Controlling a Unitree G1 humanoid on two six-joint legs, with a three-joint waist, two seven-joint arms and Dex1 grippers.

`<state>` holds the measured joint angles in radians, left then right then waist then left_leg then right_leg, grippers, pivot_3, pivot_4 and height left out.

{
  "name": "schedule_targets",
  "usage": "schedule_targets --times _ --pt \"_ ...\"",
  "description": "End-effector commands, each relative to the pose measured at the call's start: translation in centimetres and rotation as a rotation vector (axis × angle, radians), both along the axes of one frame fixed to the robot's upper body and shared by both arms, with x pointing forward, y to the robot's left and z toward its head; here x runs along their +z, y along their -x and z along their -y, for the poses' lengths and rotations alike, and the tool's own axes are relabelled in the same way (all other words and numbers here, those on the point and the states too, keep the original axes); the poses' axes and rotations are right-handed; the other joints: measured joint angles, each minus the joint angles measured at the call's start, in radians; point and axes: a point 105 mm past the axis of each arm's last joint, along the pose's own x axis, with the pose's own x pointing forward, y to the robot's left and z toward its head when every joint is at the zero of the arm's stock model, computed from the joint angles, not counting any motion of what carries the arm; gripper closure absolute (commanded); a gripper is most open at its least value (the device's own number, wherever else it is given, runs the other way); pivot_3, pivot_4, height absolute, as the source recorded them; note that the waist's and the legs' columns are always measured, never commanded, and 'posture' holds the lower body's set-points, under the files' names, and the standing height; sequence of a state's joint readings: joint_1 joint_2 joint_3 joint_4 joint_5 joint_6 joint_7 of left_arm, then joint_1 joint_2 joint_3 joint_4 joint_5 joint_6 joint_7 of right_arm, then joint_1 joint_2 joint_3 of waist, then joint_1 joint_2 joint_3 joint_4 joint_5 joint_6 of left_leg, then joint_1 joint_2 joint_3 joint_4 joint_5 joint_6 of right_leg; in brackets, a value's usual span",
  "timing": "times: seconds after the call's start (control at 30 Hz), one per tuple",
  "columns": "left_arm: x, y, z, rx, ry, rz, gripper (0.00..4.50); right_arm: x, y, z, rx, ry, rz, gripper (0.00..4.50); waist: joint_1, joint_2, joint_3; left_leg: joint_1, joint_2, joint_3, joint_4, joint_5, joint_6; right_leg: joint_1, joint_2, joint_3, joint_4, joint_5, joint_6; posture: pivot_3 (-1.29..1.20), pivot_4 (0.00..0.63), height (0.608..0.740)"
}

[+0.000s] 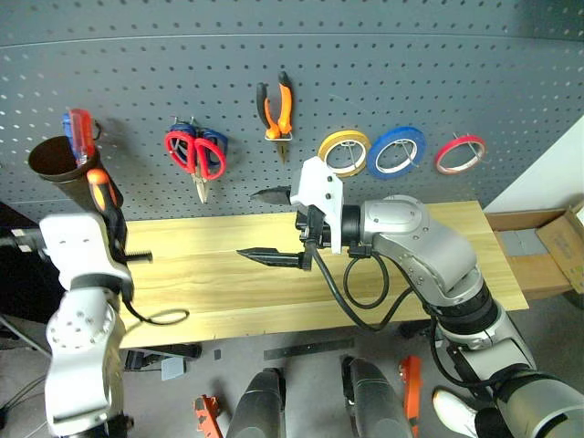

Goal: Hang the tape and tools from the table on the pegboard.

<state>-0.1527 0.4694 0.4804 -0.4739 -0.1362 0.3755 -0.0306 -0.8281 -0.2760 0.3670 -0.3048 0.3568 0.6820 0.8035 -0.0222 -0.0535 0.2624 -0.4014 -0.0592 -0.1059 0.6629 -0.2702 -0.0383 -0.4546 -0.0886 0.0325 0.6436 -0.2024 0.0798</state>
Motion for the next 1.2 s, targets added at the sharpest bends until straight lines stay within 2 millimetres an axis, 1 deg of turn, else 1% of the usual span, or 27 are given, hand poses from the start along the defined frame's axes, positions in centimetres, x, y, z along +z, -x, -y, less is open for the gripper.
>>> schedule_targets --times 0.03,0.1,0.27,0.33,0.43,0.53,0.63,0.7,0.77,0.87,1.0,1.17,1.2 --pt "4.2 1.0 -0.7 0.026 -0.047 0.145 3.83 1.2 0.0 0.2 0.014 -0.033 0.039 0.16 0.002 0.0 -0.008 0.0 0.0 0.001 0.0 0.0 0.0 0.0 0.0 0.0 0.0 0.0 0.0 0.07 0.152 0.74" --pt "6.8 0.3 -0.8 -0.007 -0.055 0.208 3.83 1.4 0.0 0.0 0.014 -0.039 0.045 0.16 0.005 -0.002 -0.016 0.001 0.0 0.002 0.0 0.0 0.0 0.0 -0.001 0.0 0.0 0.0 0.0 0.06 0.146 0.74" --pt "11.0 -0.9 -1.4 -0.052 -0.057 0.309 3.83 1.6 -0.2 -0.3 0.003 -0.051 0.054 0.16 0.005 -0.004 -0.026 0.001 0.0 0.001 0.0 0.0 -0.001 0.0 0.0 -0.002 0.0 0.0 0.0 0.05 0.136 0.74" --pt "12.3 -1.4 -1.8 -0.059 -0.074 0.331 3.83 1.7 -0.4 -0.3 -0.006 -0.058 0.056 0.16 0.001 -0.005 -0.028 0.001 0.0 0.001 0.001 0.0 -0.001 0.0 0.0 -0.003 0.0 0.0 0.0 0.04 0.135 0.74" --pt "12.9 -2.3 -2.8 -0.055 -0.071 0.34 3.83 1.9 -0.5 -0.5 -0.016 -0.065 0.06 0.16 -0.005 -0.004 -0.031 0.001 0.0 0.001 0.001 0.0 -0.002 0.0 0.0 -0.003 0.0 0.0 0.0 0.03 0.138 0.74" --pt "12.6 -3.0 -3.4 -0.052 -0.07 0.328 3.83 2.1 -0.5 -0.6 -0.024 -0.071 0.064 0.16 -0.01 -0.004 -0.032 0.001 0.0 0.002 0.001 0.0 -0.002 -0.001 0.0 -0.003 0.001 0.0 0.0 0.01 0.142 0.74" --pt "11.0 -3.4 -4.6 -0.012 -0.049 0.301 3.83 2.4 -0.8 -0.6 -0.044 -0.088 0.074 0.16 -0.011 -0.004 -0.032 0.001 0.001 0.002 0.001 0.0 -0.002 -0.001 0.0 -0.004 0.001 0.0 -0.001 0.01 0.144 0.74" --pt "10.0 -3.7 -5.2 0.005 -0.035 0.285 3.83 3.1 -1.3 -0.5 -0.075 -0.118 0.079 0.16 -0.011 -0.004 -0.032 0.001 0.001 0.002 0.001 0.0 -0.002 -0.001 -0.001 -0.004 0.001 0.0 -0.001 0.0 0.147 0.74" --pt "9.2 -4.0 -5.5 0.013 -0.034 0.271 3.83 4.4 -1.8 -0.4 -0.102 -0.175 0.066 0.16 -0.011 -0.004 -0.032 0.001 0.001 0.001 0.001 0.0 -0.002 -0.002 -0.001 -0.004 0.001 0.001 -0.001 -0.01 0.147 0.74" --pt "8.2 -4.5 -5.5 0.013 -0.031 0.259 3.83 5.6 -1.9 -0.3 -0.106 -0.221 0.048 0.16 -0.011 -0.005 -0.032 0.001 0.001 0.001 0.002 0.0 -0.002 -0.002 -0.001 -0.004 0.001 0.001 -0.001 -0.01 0.147 0.74" --pt "7.8 -4.9 -5.2 0.005 -0.034 0.257 3.83 5.8 -1.6 -0.4 -0.097 -0.225 0.049 0.16 -0.012 -0.005 -0.034 0.001 0.001 0.0 0.002 -0.001 -0.002 -0.001 -0.001 -0.007 0.001 0.001 -0.001 -0.01 0.146 0.74" --pt "7.1 -4.6 -5.8 0.055 -0.043 0.248 3.83 5.7 -1.5 -0.5 -0.092 -0.221 0.048 0.16 -0.015 -0.005 -0.037 0.001 0.002 0.0 0.002 -0.001 -0.003 -0.001 -0.004 -0.013 0.002 0.002 -0.003 -0.02 0.146 0.74" --pt "7.0 -4.6 -5.7 0.052 -0.041 0.252 3.12 5.7 -1.5 -0.5 -0.093 -0.22 0.049 0.16 -0.017 -0.004 -0.039 0.001 0.002 0.0 0.002 -0.001 -0.003 -0.001 -0.004 -0.014 0.002 0.002 -0.003 -0.02 0.146 0.74"
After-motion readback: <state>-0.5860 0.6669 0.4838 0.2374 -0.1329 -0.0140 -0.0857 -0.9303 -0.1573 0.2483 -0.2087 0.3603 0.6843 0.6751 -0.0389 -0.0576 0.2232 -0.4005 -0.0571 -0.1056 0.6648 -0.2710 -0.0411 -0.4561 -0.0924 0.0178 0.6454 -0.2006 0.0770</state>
